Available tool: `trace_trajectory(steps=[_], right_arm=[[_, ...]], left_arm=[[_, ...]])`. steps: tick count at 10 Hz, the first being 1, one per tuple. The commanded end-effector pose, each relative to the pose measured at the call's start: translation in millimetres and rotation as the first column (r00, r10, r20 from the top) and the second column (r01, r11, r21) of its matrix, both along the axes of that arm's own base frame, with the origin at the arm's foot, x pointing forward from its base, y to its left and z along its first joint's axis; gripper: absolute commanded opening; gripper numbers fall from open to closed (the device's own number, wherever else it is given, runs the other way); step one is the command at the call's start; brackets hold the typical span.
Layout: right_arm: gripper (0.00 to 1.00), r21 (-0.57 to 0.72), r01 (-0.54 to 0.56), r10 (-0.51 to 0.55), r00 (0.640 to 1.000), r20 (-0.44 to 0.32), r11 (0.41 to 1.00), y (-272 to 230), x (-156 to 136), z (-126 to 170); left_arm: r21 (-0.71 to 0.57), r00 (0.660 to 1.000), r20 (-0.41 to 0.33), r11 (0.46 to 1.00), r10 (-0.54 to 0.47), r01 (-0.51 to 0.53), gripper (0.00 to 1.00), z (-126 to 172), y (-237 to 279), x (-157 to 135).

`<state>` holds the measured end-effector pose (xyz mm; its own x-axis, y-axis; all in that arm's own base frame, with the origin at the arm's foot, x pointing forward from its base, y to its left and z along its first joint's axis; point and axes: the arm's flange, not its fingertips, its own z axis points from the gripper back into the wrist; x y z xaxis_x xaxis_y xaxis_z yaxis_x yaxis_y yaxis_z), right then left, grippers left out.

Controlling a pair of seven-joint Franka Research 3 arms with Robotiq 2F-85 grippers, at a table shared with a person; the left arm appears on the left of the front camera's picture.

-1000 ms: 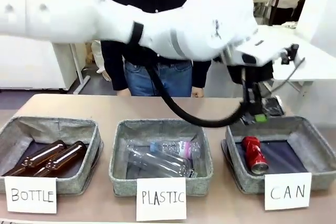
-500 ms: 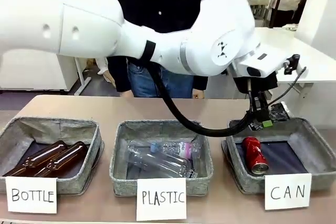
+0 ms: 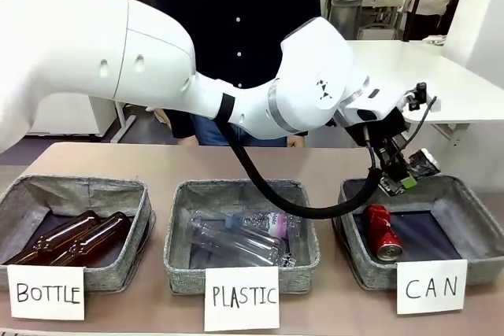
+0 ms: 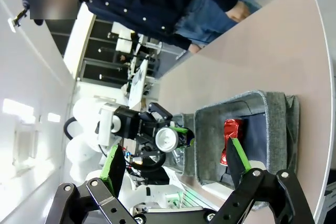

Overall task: Sort the can waste into the basket.
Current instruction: Pick up the can waste from the table and place it in the right Fabric basket.

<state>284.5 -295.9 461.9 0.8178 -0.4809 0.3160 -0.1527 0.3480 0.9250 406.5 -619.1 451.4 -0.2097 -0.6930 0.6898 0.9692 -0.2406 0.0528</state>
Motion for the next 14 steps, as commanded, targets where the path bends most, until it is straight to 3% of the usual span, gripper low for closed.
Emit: trace_trajectory(steps=[1, 3, 4, 6, 12, 14], right_arm=[[1.0, -0.005, -0.007, 0.007, 1.0, -0.002, 1.0, 1, -2, 3], [1.0, -0.005, -0.007, 0.007, 1.0, -0.002, 1.0, 1, -2, 3], [1.0, -0.005, -0.007, 0.007, 1.0, -0.002, 1.0, 1, -2, 3], [1.0, -0.005, -0.007, 0.007, 1.0, -0.002, 1.0, 1, -2, 3], [1.0, -0.005, -0.007, 0.007, 1.0, -0.002, 1.0, 1, -2, 3], [1.0, -0.021, -0.012, 0.013, 1.0, 0.022, 1.0, 8, -4, 9]], left_arm=[[-0.024, 0.999, -0.028, 1.0, -0.019, 0.019, 0.34, 10, 6, 2], [-0.007, 0.999, -0.036, 0.999, -0.036, 0.036, 0.34, 8, 7, 0], [0.004, 0.998, -0.041, 0.999, -0.042, 0.042, 0.87, 8, 6, 0], [0.002, 0.999, -0.034, 0.999, -0.037, 0.037, 1.0, 7, 6, -2], [0.035, 0.999, -0.041, 0.999, 0.023, -0.022, 1.0, 12, 13, 9], [0.176, 0.985, -0.104, 0.978, 0.135, -0.115, 1.0, 32, 41, 5]])
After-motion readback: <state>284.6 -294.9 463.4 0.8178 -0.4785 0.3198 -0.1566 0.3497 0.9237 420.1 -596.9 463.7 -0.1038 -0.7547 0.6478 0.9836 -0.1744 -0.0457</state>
